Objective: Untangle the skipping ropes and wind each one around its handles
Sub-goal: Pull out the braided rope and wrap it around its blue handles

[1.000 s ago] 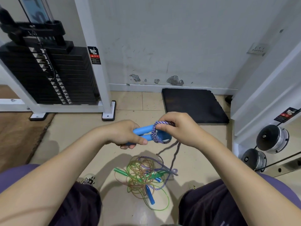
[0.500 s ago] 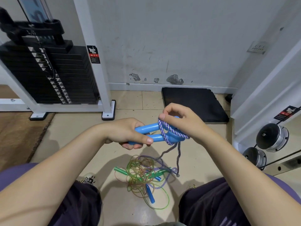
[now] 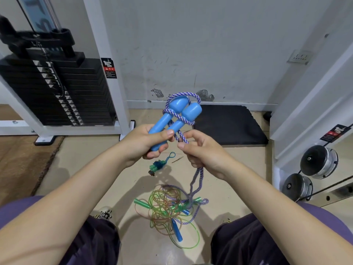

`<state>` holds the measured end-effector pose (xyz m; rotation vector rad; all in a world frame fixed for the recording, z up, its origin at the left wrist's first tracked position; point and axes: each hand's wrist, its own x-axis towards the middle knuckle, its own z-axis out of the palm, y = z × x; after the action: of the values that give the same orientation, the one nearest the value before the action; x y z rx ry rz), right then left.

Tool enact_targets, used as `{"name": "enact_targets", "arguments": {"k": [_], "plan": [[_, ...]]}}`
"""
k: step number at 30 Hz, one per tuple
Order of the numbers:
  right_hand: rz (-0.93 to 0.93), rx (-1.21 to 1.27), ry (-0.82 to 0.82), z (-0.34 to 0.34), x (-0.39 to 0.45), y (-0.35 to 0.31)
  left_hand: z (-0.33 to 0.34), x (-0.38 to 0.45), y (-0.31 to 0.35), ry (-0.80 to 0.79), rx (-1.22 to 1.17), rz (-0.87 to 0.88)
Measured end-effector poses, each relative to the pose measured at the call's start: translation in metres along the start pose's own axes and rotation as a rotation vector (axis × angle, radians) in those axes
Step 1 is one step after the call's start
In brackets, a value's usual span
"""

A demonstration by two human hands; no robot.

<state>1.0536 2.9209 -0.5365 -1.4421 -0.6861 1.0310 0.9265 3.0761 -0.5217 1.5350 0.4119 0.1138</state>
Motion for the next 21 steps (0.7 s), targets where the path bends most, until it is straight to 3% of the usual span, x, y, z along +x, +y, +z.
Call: {"name": "enact_targets", "arguments": {"k": [3,8,21], "plan": [[-0.032,-0.113,0.070,0.000,0.002,-0.003,0.000,0.001,-0.002,0.116,0.024,-0.009],[-0.147,-0.523,0.139,-0.002,0.005,-0.002,0.000,0.002,-0.003,0.219,0.011,-0.025],[-0.077,-0.443,0.132,-0.004,-0.001,-0.012,-0.006,0.006,-0.003,0.384,0.127,-0.091]]}}
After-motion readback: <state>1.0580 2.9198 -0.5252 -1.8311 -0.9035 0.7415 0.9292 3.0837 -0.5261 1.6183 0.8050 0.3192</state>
